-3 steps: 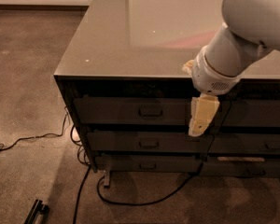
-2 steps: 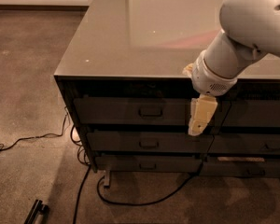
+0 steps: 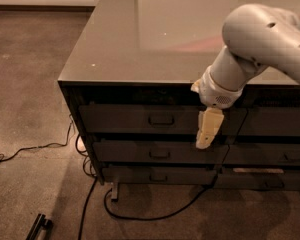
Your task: Open top drawer
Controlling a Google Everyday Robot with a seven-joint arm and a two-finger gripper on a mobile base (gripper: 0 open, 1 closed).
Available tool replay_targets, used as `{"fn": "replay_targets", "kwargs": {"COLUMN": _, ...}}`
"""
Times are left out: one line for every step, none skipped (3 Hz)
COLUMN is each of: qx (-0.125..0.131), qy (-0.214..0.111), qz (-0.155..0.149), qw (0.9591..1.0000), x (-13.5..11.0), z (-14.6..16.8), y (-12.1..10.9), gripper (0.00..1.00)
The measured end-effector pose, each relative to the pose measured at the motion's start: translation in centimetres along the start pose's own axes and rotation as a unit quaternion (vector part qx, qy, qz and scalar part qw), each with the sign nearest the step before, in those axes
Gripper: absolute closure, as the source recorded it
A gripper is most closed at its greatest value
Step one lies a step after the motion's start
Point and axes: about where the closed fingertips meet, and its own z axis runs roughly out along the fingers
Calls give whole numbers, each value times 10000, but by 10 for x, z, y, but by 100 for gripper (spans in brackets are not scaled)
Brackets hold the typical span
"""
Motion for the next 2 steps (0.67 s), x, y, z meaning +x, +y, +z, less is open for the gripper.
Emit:
{"fn": "replay_targets", "kwargs": {"qx": -194, "qy": -8, "qz": 7, "qw": 9998, "x": -2, "z": 21, "y": 2, "gripper": 0}}
{"fn": "replay_targets", "kwargs": {"qx": -194, "qy": -8, "qz": 7, "qw": 9998, "x": -2, "z": 21, "y": 2, "gripper": 0}}
